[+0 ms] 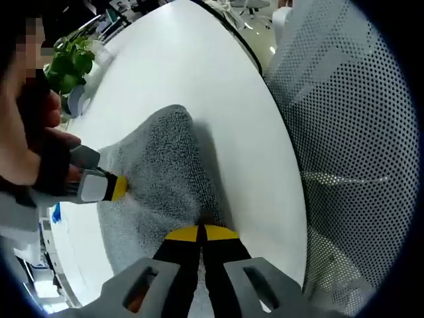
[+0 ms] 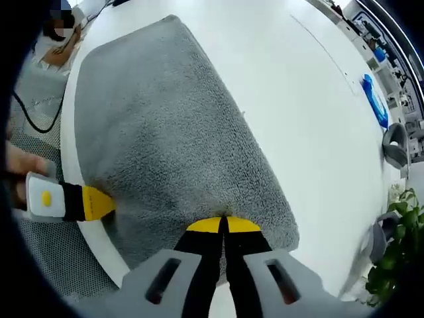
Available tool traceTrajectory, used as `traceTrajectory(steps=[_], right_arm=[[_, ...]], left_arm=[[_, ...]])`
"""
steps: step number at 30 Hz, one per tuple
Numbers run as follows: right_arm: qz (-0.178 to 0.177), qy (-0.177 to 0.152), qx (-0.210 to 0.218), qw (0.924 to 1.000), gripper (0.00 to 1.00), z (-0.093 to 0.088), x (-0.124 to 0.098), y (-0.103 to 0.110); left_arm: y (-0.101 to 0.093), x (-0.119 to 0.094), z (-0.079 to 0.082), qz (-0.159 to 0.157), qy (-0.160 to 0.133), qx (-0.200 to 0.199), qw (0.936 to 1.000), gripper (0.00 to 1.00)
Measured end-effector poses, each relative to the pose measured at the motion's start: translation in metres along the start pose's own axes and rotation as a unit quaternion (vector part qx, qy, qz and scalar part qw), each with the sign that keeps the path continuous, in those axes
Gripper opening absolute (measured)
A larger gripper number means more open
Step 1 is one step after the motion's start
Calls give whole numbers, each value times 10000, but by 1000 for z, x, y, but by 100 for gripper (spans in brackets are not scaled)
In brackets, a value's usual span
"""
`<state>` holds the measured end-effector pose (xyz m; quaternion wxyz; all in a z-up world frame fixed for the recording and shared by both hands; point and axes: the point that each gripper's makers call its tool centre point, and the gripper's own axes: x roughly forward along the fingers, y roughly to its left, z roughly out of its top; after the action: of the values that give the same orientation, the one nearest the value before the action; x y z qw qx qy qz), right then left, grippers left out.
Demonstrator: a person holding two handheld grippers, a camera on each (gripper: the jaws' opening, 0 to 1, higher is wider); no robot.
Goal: Fold the towel on the table until its edges align and the towel forms a compact rectangular stack.
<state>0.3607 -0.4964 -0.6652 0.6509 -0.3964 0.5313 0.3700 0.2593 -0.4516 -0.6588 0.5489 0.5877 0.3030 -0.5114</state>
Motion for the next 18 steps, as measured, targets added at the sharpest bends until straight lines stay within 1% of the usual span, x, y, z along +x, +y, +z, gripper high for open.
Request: traceTrajectory(steps=[2, 3, 4, 6, 8, 10, 14, 18], right_arm=[[14, -51, 159, 9999, 0, -1, 0, 0], [-10, -131, 258, 9996, 0, -1, -1, -1], [-24, -164, 284, 9995, 0, -2, -1, 0], [-48, -185, 209, 9996, 0, -5, -1, 3], [-24, -157, 180, 9997, 0, -7, -2, 4], [32, -121, 211, 9997, 0, -7, -2, 5], [64, 40, 207, 9998, 0, -8, -1, 8], [-34, 149, 67, 9999, 0, -10, -2, 11]], left_arm=[[0, 1, 1, 33, 61, 177, 9998, 1], [0, 1, 2, 48, 76, 214, 9997, 1], [0, 1, 1, 65, 105, 219, 9997, 1], [-1, 0, -1, 96, 191, 254, 9995, 1], [-2, 0, -3, 139, 303, 271, 9991, 0], [-3, 0, -5, 166, 343, 311, 9988, 0], [-2, -2, -8, 218, 395, 183, 9988, 0], [-3, -1, -11, 224, 647, 219, 9974, 0]])
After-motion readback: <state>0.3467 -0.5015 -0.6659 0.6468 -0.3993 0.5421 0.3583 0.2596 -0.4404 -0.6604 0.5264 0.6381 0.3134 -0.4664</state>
